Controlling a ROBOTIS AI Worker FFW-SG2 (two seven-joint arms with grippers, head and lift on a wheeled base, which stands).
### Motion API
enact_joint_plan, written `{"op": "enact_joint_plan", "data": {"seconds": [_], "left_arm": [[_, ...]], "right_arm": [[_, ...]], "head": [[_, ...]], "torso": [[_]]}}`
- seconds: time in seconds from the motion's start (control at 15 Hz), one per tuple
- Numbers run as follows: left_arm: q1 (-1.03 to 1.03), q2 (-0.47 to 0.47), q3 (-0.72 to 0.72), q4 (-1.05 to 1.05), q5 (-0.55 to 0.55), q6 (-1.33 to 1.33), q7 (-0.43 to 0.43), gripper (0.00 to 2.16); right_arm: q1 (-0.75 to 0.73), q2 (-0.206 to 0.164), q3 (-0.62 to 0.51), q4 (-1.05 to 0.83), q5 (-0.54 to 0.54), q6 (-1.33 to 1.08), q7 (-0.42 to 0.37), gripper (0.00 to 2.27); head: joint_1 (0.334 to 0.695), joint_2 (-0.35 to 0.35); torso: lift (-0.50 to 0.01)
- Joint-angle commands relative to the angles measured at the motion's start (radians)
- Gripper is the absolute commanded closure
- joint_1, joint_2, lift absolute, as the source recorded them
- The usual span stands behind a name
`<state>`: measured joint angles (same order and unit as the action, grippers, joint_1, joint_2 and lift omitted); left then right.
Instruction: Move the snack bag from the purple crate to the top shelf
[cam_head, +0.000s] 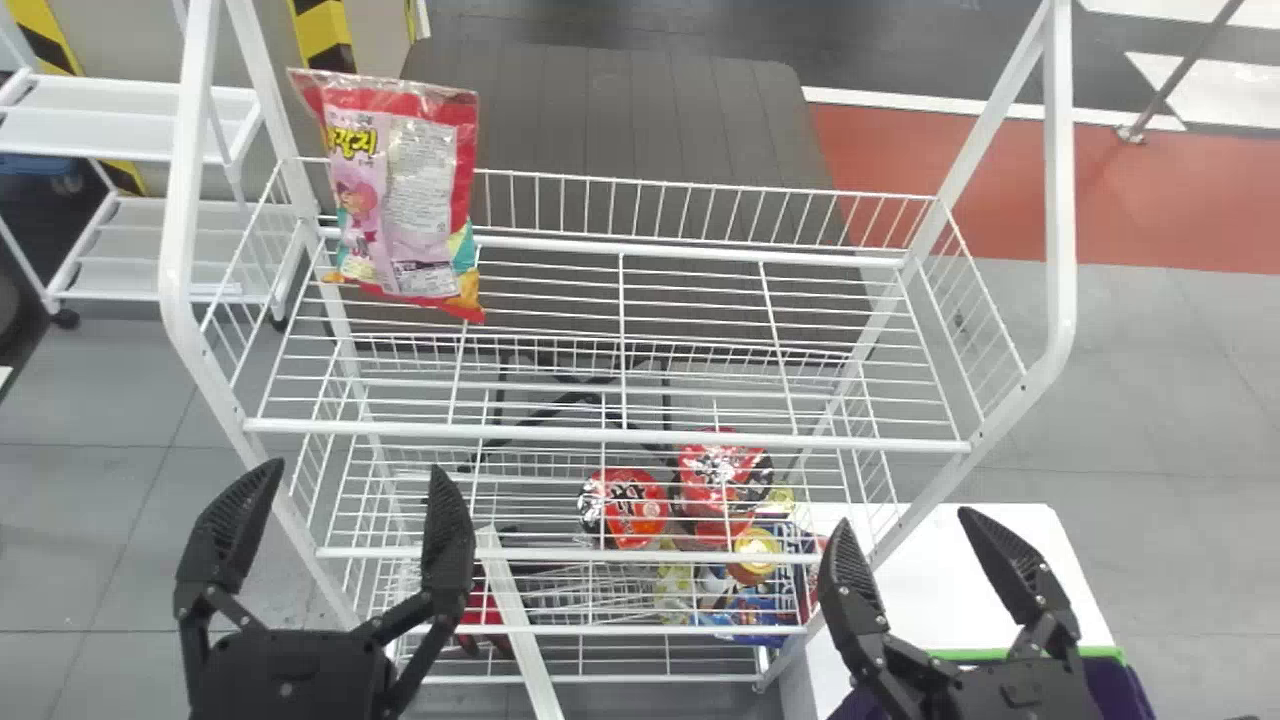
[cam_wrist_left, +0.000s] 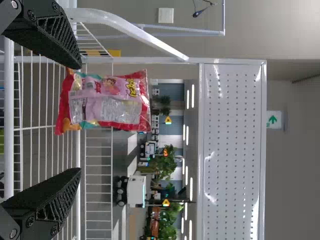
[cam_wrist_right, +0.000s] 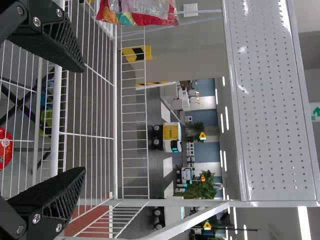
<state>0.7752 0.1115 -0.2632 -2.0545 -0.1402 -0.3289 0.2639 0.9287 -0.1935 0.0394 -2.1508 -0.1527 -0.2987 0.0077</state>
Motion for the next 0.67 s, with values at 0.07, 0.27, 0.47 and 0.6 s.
{"op": "enact_joint_plan", "data": {"seconds": [0.07, 0.27, 0.47, 0.6], "left_arm": [[0.007, 0.000, -0.005, -0.024, 0.001, 0.037, 0.001, 0.09], [0.015, 0.002, -0.010, -0.039, 0.001, 0.037, 0.006, 0.09], [0.019, 0.002, -0.010, -0.052, 0.001, 0.046, 0.006, 0.09], [0.021, 0.005, -0.008, -0.056, 0.001, 0.049, 0.006, 0.09]], "right_arm": [[0.001, 0.000, -0.001, -0.026, 0.013, 0.000, 0.000, 0.12], [0.001, 0.000, -0.012, -0.041, 0.013, 0.016, 0.000, 0.12], [0.001, 0.000, -0.016, -0.043, 0.013, 0.019, 0.000, 0.12], [-0.001, 0.000, -0.026, -0.038, 0.012, 0.022, 0.000, 0.12]], "head": [[0.695, -0.130], [0.695, -0.127], [0.695, -0.133], [0.695, -0.137]], "torso": [[-0.001], [-0.001], [-0.001], [-0.001]]}}
